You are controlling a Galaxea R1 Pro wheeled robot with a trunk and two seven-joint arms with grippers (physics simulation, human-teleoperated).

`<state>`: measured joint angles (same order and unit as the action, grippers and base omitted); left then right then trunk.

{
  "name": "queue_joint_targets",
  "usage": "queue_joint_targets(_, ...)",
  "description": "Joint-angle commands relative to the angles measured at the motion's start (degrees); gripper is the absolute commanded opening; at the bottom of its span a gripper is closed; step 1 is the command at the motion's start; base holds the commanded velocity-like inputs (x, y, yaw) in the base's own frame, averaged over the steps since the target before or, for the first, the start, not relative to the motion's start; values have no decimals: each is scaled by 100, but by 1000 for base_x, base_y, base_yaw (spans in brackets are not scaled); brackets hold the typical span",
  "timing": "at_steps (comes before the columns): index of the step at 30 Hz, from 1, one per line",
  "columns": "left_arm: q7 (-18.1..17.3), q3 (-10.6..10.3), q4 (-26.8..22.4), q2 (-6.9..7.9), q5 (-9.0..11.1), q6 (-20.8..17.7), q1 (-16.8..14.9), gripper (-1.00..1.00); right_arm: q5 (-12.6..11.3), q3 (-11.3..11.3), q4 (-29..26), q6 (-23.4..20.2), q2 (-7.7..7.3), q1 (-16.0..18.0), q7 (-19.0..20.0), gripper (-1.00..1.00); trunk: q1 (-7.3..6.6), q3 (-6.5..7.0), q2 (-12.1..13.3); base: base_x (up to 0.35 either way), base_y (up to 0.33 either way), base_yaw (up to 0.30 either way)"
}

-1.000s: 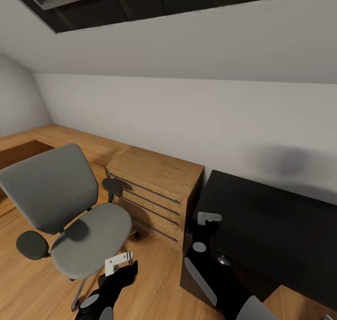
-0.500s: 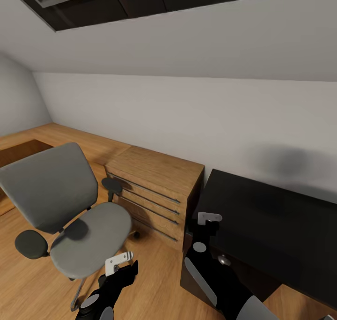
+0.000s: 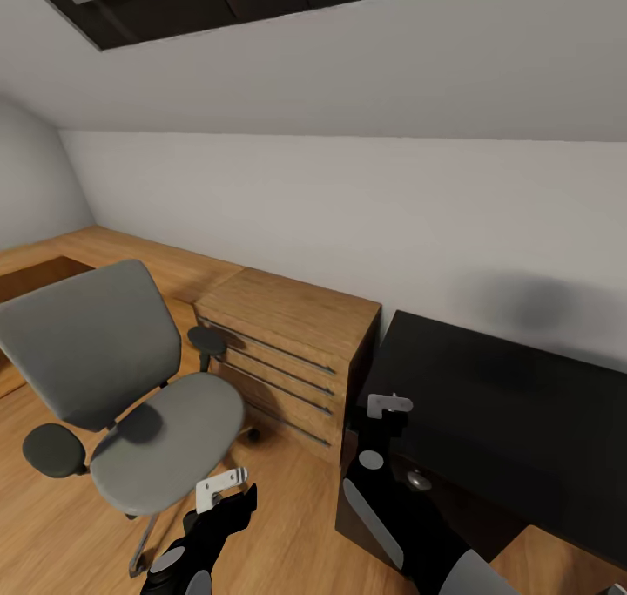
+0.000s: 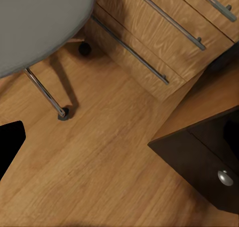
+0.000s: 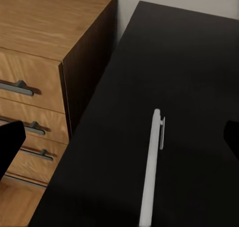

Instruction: In the bedroom, organize the workspace by keeping the computer under the desk, ensuring the monitor is on the desk, placing the keyboard on the desk next to the monitor, placing the mouse on the desk next to the keyboard, moving the folder from the swivel chair onto the desk next to the mouse, stacking the notebook on top of the folder with the pen on top of the notebook, and positioning the swivel chair next to the desk.

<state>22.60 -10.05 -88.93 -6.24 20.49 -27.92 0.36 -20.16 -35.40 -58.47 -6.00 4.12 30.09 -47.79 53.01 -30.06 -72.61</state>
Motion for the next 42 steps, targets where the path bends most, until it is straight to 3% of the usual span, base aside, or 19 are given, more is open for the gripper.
queue_joint_targets(1, 51, -6, -10, 0, 60, -11, -1, 100, -18, -6, -4, -43, -2, 6, -36, 100, 23, -23, -45, 0, 0, 0)
queue_joint_targets(7, 51, -6, -10, 0, 60, -11, -1, 100, -62, 19, 25, -53, -1, 6, -27, 100, 155, -131, -286, 0, 0, 0)
queue_joint_targets(13, 51, -6, -10, 0, 60, -11, -1, 100, -601, 78, 402, -67, -7, 16, 61, 100, 287, -239, -526, 0, 0, 0)
queue_joint_targets(20, 51, -6, -10, 0, 60, -11, -1, 100, -933, 107, 518, -125, -23, 29, 215, 100, 374, -310, -687, 0, 0, 0)
queue_joint_targets(30, 51, -2, -10, 0, 60, -11, -1, 100, -998, 310, 546, -212, -18, 32, 250, 100, 374, -310, -687, 0, 0, 0)
queue_joint_targets(42, 51, -5, -10, 5, 60, -11, -1, 100, -1004, 364, 544, -217, -36, 32, 244, 100, 374, -310, -687, 0, 0, 0)
